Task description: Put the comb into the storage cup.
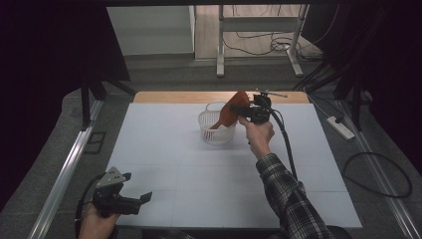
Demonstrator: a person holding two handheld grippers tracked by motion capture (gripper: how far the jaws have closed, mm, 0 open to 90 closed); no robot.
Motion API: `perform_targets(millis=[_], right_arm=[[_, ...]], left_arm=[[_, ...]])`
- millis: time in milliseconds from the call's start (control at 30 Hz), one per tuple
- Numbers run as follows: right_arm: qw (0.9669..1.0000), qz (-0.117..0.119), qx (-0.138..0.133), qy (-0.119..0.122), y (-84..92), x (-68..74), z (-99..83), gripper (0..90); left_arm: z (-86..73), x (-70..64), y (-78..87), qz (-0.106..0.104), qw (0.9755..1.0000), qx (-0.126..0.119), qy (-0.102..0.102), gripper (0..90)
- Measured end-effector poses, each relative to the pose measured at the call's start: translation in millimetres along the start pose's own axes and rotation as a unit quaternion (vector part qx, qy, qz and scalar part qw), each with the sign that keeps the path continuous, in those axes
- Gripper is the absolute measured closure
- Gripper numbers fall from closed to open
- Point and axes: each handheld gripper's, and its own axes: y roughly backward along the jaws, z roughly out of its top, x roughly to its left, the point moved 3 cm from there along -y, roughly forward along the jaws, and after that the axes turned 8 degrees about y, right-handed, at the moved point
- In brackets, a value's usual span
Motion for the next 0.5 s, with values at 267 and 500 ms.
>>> perform_targets(millis=[267,500], right_arm=[[0.9998,-0.018,-0.002,0.001,0.1,-4.6,-2.3,45.5],[0.9995,-0.031,0.002,0.008,0.3,-7.0,-2.7,40.5]], left_arm=[[0.0,-0.1,-0.1,0.001,1.0000,0.000,0.000,1.2],[0.0,-0.1,-0.1,0.001,1.0000,0.001,-0.001,1.2]])
